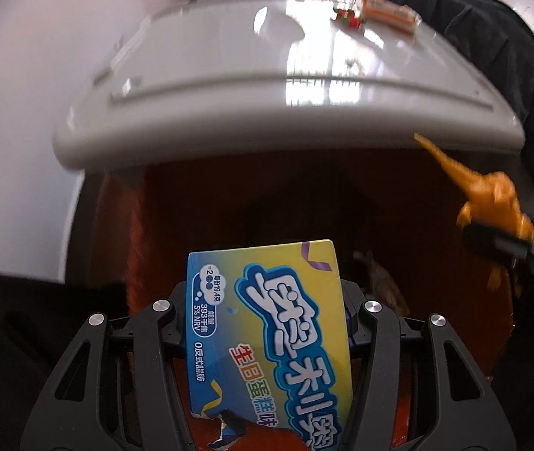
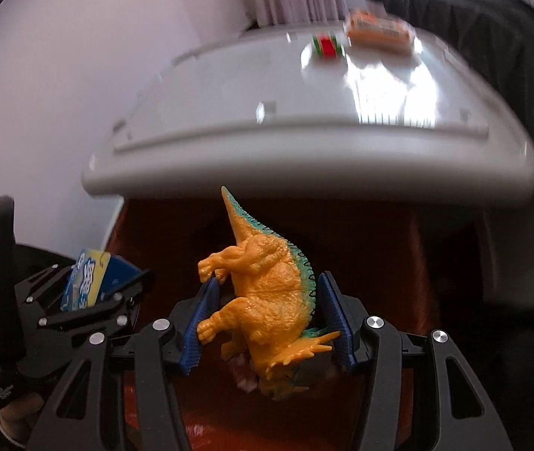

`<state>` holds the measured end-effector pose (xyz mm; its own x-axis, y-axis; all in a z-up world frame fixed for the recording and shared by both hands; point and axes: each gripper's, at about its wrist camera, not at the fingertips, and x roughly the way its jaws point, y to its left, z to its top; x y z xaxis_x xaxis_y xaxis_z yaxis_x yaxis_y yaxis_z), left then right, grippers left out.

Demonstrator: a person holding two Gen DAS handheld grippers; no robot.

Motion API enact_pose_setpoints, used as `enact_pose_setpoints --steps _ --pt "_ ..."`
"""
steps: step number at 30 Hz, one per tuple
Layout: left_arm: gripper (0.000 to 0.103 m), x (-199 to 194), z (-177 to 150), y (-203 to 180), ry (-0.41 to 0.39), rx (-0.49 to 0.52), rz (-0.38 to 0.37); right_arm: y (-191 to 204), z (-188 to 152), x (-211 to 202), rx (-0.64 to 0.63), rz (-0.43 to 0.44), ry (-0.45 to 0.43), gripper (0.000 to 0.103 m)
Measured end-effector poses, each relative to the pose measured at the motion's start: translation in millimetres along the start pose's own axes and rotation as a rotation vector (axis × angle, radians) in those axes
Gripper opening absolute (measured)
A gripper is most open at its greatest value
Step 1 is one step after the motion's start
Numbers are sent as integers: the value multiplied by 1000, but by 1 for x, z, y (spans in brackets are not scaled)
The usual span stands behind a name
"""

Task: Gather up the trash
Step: 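Drop the dinosaur and snack box into the bin, opening both tools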

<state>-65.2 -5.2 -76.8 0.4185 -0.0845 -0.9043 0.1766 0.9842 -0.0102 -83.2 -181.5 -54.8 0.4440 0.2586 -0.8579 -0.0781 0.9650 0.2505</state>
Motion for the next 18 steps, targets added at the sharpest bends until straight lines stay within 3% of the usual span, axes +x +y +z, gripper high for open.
enact_pose_setpoints --steps 4,12,13,14,15,18 --pt "53 22 -6 0 76 -7 -5 3 -21 20 0 -24 72 54" --pt "54 33 -10 -5 101 16 -19 1 -23 37 17 -50 134 56" --pt "58 34 -10 -5 105 14 -20 1 -24 39 18 -59 140 56" --pt "71 35 -10 -6 113 16 -20 1 -21 42 22 -69 144 65" --pt "77 35 -10 -6 115 16 -16 0 -19 42 31 -85 139 73" --pt "81 34 -10 -7 108 13 -20 -4 -17 38 60 -104 104 75"
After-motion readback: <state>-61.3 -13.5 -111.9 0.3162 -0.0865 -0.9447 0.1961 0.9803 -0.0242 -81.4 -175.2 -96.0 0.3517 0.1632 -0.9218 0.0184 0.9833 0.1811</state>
